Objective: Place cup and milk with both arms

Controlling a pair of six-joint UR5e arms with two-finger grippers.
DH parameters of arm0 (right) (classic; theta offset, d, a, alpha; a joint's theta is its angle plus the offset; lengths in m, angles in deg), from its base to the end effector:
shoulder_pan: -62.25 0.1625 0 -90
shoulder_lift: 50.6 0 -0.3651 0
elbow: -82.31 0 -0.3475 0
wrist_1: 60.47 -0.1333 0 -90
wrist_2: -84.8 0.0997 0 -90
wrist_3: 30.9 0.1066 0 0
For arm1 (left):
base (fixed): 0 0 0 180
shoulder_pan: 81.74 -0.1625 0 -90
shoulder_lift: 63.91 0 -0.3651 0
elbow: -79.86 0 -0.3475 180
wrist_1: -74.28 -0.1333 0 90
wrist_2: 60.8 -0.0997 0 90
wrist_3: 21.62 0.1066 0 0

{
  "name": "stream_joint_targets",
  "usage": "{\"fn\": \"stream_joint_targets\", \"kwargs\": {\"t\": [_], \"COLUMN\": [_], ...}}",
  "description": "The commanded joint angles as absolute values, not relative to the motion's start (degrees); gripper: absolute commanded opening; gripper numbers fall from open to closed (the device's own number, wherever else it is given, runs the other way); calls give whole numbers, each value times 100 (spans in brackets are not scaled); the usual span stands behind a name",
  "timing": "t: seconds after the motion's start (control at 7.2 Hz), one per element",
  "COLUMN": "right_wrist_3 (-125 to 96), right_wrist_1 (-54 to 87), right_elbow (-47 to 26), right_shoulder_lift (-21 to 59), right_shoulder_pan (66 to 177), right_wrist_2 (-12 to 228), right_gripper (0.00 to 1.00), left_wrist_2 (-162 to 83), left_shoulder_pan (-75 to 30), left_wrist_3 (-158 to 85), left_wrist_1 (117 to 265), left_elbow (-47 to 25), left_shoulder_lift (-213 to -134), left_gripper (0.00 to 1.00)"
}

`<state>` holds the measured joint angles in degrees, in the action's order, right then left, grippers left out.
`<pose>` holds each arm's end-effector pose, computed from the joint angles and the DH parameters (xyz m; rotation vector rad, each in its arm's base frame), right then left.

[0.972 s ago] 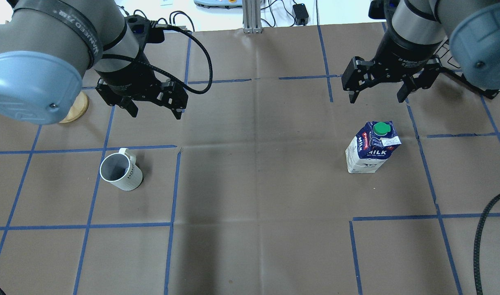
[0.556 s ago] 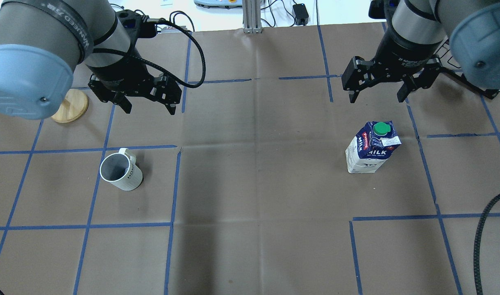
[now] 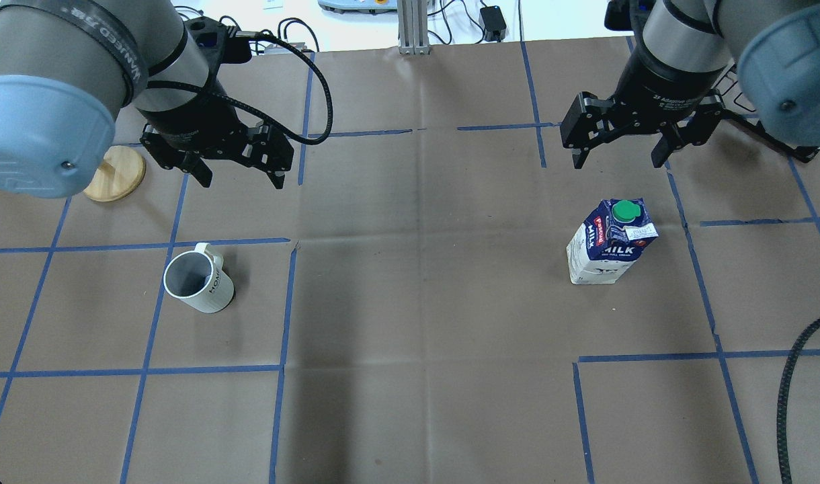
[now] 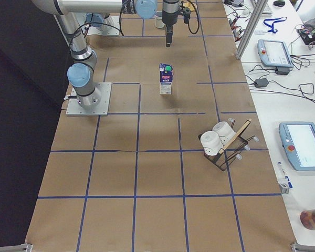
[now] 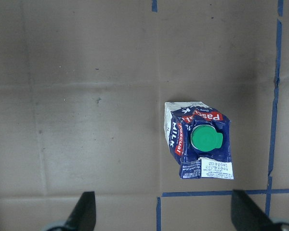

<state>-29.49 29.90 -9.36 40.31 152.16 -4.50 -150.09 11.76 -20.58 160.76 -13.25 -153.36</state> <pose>0.1339 -0.4409 0.4157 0.0410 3.1292 0.0109 -0.1615 -0.4361 0.4072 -0.1241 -3.1263 0.0258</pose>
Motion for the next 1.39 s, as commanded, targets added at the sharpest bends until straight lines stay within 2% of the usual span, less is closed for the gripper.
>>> {"fn": "stream_joint_targets", "kwargs": {"t": [0.0, 0.28, 0.69, 0.97, 1.25], "right_wrist_3": [-2949, -2949, -2949, -2897, -2896], "right_wrist_1": [2988, 2988, 3014, 3284, 3287], "right_elbow": [-936, -936, -936, -901, -910], "right_shoulder_lift": [4019, 4019, 4010, 3870, 3887], "right_shoulder_pan": [15216, 15216, 15216, 15225, 15233], "right_wrist_2": [-450, -450, -459, -441, -441], "right_gripper": [100, 100, 100, 100, 100], "left_wrist_2": [-15018, -15140, -15405, -15379, -15414], "left_shoulder_pan": [1160, 1030, 188, -620, -886], "left_wrist_3": [-2074, -1978, -1171, -128, 17], "left_wrist_1": [16060, 16112, 15963, 14968, 13945], "left_elbow": [-1313, -1435, -2224, -3022, -3884], "left_shoulder_lift": [-15206, -15206, -15040, -15109, -15056], "left_gripper": [100, 100, 100, 100, 100]}}
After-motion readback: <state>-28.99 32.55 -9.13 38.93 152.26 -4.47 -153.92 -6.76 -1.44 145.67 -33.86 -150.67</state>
